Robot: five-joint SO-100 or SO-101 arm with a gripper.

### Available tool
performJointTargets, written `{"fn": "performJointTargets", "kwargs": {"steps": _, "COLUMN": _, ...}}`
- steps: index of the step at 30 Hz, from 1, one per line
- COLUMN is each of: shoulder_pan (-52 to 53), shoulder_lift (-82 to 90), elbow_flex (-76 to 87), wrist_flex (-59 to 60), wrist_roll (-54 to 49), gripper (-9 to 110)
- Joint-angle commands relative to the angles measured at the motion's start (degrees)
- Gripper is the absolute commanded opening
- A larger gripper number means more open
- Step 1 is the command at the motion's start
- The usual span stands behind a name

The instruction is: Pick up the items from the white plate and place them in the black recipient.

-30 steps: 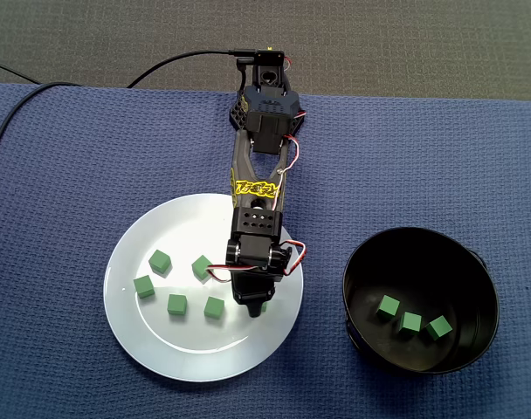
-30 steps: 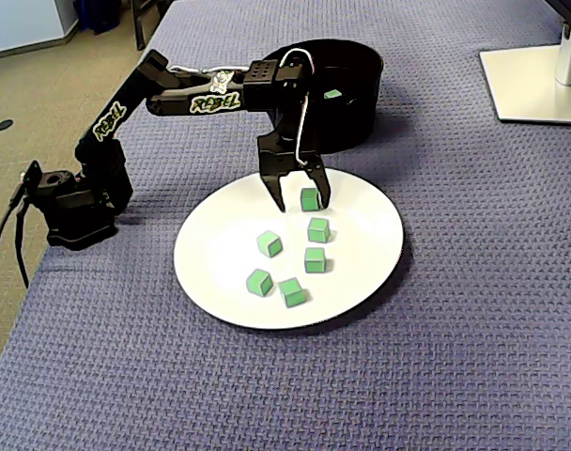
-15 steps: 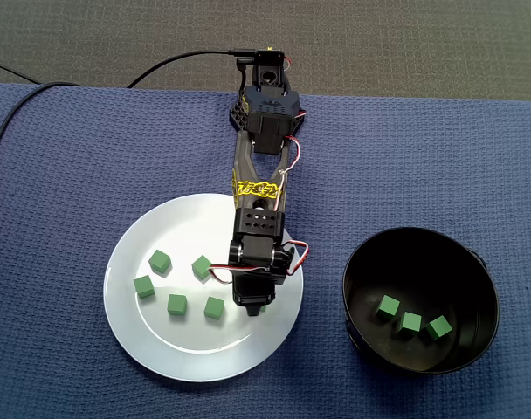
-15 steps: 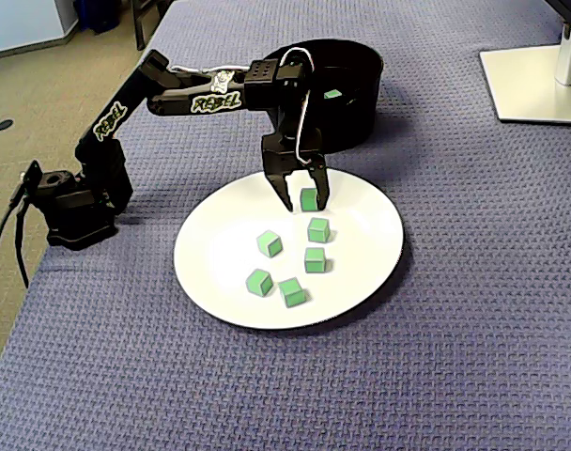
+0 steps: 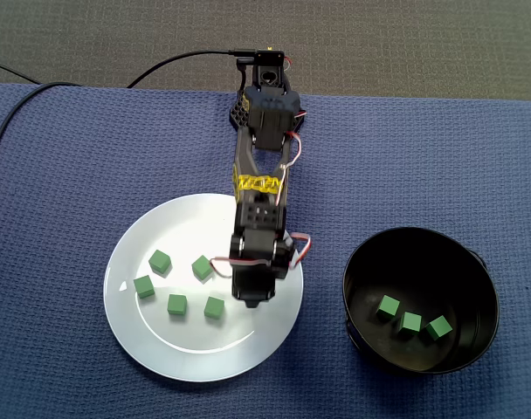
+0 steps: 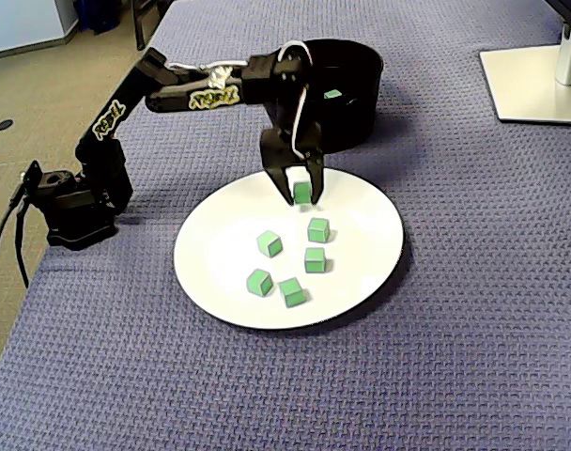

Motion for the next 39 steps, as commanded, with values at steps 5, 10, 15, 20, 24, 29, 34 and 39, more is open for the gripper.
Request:
{"fn": "performJointTargets", "kwargs": {"steps": 5, "shoulder_pan": 2.9, "shoulder_lift": 21.8, "elbow_flex": -10.28, "wrist_flex": 10.02, "wrist_roll": 0.0, "gripper": 0}}
{"fn": "performJointTargets", "kwargs": {"steps": 10, "shoulder_pan": -2.46, "shoulder_lift": 30.23, "elbow_flex": -16.17, "wrist_flex": 11.43, "wrist_roll": -0.44, "gripper": 0}}
{"fn": "performJointTargets", "kwargs": {"steps": 15, "shoulder_pan": -13.62, "shoulder_lift": 36.47, "elbow_flex": -11.69, "wrist_flex": -3.87, "wrist_roll": -7.12, "gripper": 0}}
{"fn": "performJointTargets", "kwargs": {"steps": 20, "shoulder_pan": -25.05, "shoulder_lift": 39.99, "elbow_flex": -1.76, "wrist_flex": -21.53, "wrist_roll": -16.52, "gripper": 0}}
{"fn": "performJointTargets", "kwargs": {"steps": 24, "shoulder_pan": -31.46, "shoulder_lift": 36.04, "elbow_flex": 4.83, "wrist_flex": -28.48, "wrist_roll": -20.74, "gripper": 0}}
{"fn": "performJointTargets", "kwargs": {"steps": 29, "shoulder_pan": -35.33, "shoulder_lift": 25.84, "elbow_flex": 7.29, "wrist_flex": -31.73, "wrist_roll": -20.21, "gripper": 0}}
{"fn": "performJointTargets", "kwargs": {"steps": 34, "shoulder_pan": -35.86, "shoulder_lift": 21.53, "elbow_flex": 14.15, "wrist_flex": -38.94, "wrist_roll": -19.42, "gripper": 12}}
{"fn": "performJointTargets", "kwargs": {"steps": 39, "shoulder_pan": -33.4, "shoulder_lift": 25.31, "elbow_flex": 11.51, "wrist_flex": -31.64, "wrist_roll": -20.57, "gripper": 44}}
